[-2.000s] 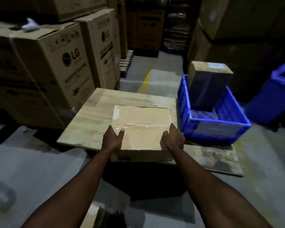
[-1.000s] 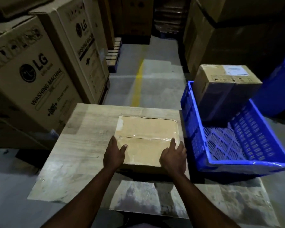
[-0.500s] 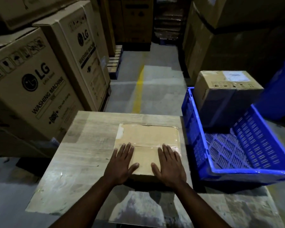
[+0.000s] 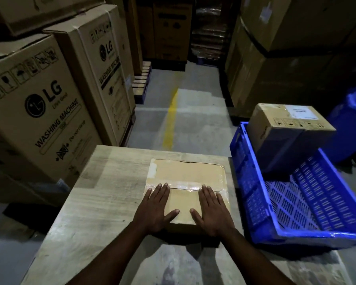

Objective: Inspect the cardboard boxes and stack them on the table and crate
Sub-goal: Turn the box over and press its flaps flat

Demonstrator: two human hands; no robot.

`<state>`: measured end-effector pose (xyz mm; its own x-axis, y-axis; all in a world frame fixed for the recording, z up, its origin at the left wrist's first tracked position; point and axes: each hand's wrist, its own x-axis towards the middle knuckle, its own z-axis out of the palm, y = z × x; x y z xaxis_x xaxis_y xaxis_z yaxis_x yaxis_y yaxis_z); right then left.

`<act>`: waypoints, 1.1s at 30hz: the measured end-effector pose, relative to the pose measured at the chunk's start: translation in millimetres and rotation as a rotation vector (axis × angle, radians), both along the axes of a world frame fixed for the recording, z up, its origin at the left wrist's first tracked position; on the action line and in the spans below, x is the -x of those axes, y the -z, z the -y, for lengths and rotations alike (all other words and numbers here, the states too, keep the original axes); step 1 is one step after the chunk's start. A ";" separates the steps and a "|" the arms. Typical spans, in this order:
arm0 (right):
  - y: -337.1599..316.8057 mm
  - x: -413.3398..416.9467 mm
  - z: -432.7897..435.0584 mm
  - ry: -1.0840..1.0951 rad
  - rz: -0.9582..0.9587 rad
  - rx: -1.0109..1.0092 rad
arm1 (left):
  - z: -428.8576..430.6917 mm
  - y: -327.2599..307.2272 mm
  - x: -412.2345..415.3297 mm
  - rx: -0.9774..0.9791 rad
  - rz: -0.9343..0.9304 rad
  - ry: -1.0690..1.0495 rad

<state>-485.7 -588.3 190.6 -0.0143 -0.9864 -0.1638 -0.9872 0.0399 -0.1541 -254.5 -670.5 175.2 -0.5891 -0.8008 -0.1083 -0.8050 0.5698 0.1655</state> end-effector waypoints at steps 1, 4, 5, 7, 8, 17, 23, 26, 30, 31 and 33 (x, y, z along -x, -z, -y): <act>-2.6 0.5 5.5 0.004 0.025 -0.019 | 5.8 -2.2 1.7 -0.001 -0.010 -0.006; -7.7 4.1 25.2 0.073 0.098 -0.016 | 26.0 -13.7 7.4 0.027 -0.040 -0.053; -7.8 5.6 30.2 0.115 0.101 -0.002 | 32.3 -16.4 7.7 0.037 -0.033 -0.069; -6.1 6.9 35.1 0.168 0.078 0.001 | 41.9 -16.0 5.5 0.029 -0.010 -0.083; -4.4 6.4 35.5 0.174 0.063 -0.003 | 44.9 -13.7 3.5 0.013 -0.005 -0.083; -4.5 1.8 51.3 0.152 0.071 -0.078 | 44.4 -1.2 8.2 0.076 -0.047 -0.075; -2.2 -13.9 68.1 0.113 0.072 -0.110 | 44.0 2.6 33.7 0.057 -0.080 -0.023; -0.9 -14.7 68.0 0.123 0.072 -0.117 | 43.4 4.5 31.6 0.043 -0.068 -0.010; -7.0 -2.9 71.8 0.167 0.109 0.013 | 58.5 -4.1 29.4 0.045 -0.151 -0.109; -8.0 6.2 72.0 0.202 0.099 0.051 | 66.4 -5.4 25.5 0.049 -0.155 -0.170; -7.3 22.6 69.3 0.258 0.052 0.067 | 76.7 -6.4 15.3 0.064 -0.128 -0.227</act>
